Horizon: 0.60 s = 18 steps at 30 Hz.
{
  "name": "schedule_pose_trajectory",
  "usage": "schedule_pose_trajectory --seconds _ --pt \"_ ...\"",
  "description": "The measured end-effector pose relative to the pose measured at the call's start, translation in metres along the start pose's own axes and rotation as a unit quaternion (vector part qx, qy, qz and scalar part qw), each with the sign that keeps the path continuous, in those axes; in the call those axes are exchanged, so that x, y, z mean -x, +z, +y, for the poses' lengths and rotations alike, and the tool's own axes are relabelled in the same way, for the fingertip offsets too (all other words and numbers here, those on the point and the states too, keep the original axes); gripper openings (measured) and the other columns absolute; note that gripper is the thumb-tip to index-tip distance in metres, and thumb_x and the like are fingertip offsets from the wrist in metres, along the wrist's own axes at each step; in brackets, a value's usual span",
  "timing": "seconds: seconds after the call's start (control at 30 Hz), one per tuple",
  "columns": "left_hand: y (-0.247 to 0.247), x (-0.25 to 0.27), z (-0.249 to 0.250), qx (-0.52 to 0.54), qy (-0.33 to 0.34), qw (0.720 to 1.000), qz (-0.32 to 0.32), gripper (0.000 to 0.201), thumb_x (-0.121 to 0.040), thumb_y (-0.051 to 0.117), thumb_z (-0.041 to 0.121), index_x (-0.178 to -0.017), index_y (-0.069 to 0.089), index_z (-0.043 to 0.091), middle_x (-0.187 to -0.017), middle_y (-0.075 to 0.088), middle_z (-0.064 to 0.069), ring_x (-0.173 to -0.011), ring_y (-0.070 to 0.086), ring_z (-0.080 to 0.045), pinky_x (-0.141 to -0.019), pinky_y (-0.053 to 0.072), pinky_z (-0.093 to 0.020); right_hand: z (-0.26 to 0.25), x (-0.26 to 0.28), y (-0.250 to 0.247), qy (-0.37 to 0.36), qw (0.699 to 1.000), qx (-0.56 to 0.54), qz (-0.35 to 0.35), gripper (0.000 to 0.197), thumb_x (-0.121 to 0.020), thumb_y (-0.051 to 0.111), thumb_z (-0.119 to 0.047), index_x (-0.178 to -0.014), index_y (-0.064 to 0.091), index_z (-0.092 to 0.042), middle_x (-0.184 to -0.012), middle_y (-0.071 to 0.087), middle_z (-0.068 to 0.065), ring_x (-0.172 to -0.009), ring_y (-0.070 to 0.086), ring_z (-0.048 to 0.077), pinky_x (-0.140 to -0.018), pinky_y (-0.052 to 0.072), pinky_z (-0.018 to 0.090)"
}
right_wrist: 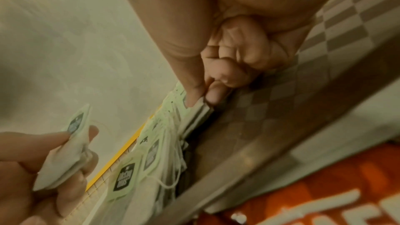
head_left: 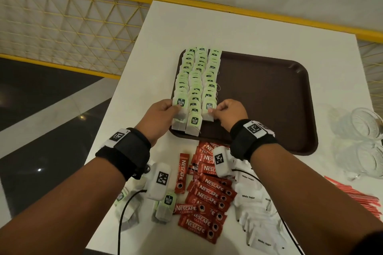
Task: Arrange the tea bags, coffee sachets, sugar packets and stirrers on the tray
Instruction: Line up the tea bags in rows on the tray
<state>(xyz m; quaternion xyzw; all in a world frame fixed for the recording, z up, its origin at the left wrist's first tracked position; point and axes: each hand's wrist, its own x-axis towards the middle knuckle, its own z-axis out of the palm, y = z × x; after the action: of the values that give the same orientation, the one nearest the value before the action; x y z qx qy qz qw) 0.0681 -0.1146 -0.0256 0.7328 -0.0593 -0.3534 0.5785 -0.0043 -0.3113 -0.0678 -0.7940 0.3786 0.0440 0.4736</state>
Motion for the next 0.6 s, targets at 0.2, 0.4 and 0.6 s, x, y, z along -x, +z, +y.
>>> schedule_pose_trajectory --seconds 0.2,0.4,0.6 --pt "0.001 -0.001 -0.008 -0.059 0.041 0.997 -0.010 0.008 -0.097 0.060 0.018 -0.096 0.068 0.016 -0.106 0.073 -0.002 -0.096 0.069 -0.016 -0.081 0.054 -0.030 -0.007 0.013 -0.008 -0.027 0.998 0.030 0.050 0.028 -0.086 0.070 -0.037 -0.089 0.059 -0.013 -0.074 0.055 -0.004 -0.065 0.050 0.009 -0.058 0.042 0.025" --pt "0.015 -0.002 -0.006 -0.076 0.073 0.994 0.008 0.008 -0.089 0.070 0.017 -0.087 0.064 0.014 -0.085 0.066 -0.007 -0.081 0.060 -0.019 -0.074 0.051 -0.036 -0.027 0.047 -0.017 -0.083 0.986 -0.102 -0.098 0.016 -0.088 0.069 -0.028 -0.095 0.069 -0.014 -0.088 0.067 0.005 -0.060 0.054 0.004 -0.053 0.045 0.012" --pt "0.028 0.001 -0.002 -0.082 0.056 0.995 -0.009 0.012 -0.091 0.069 0.017 -0.099 0.064 0.011 -0.094 0.066 -0.008 -0.082 0.059 -0.016 -0.072 0.052 -0.034 -0.016 0.045 -0.015 -0.049 0.988 -0.121 -0.079 0.016 -0.089 0.069 -0.015 -0.099 0.066 -0.003 -0.079 0.065 0.004 -0.052 0.053 0.006 -0.045 0.040 0.010"
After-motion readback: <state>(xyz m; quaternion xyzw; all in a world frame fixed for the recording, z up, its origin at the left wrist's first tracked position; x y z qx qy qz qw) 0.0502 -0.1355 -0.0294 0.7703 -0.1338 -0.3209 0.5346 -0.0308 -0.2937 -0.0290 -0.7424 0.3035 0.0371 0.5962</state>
